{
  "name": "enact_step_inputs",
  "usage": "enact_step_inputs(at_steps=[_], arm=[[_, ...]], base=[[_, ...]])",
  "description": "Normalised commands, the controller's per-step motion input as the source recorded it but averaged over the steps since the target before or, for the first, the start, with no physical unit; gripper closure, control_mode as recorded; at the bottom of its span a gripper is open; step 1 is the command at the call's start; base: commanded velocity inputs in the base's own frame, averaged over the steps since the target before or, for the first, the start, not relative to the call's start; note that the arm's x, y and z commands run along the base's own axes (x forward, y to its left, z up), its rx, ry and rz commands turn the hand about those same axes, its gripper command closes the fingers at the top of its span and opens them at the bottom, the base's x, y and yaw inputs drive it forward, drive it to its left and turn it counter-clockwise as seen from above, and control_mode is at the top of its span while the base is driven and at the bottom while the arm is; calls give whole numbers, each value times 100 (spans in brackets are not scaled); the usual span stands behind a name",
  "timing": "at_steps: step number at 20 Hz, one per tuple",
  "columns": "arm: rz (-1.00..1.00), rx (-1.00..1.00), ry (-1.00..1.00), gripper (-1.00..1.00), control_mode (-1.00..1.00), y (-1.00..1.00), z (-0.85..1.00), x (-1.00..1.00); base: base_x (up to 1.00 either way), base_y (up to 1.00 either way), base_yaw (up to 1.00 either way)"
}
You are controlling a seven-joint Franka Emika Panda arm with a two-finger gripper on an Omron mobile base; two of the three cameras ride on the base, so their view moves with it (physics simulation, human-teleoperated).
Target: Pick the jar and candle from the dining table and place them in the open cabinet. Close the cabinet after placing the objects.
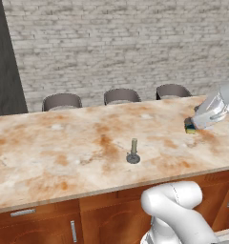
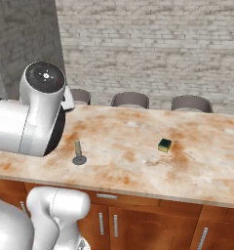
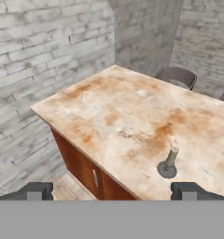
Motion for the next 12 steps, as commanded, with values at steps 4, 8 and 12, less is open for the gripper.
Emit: enact_step_inputs(at_steps=[4,8,12], arm=[[40,1,-4,-100,-100,-18,-21,-14],[39,-1,-13,-100,-100,-12,-17,-10],[26,-2,-8,-100,-100,-16,-18,-2]], base=[[0,0,0],[0,0,0],[0,0,0]])
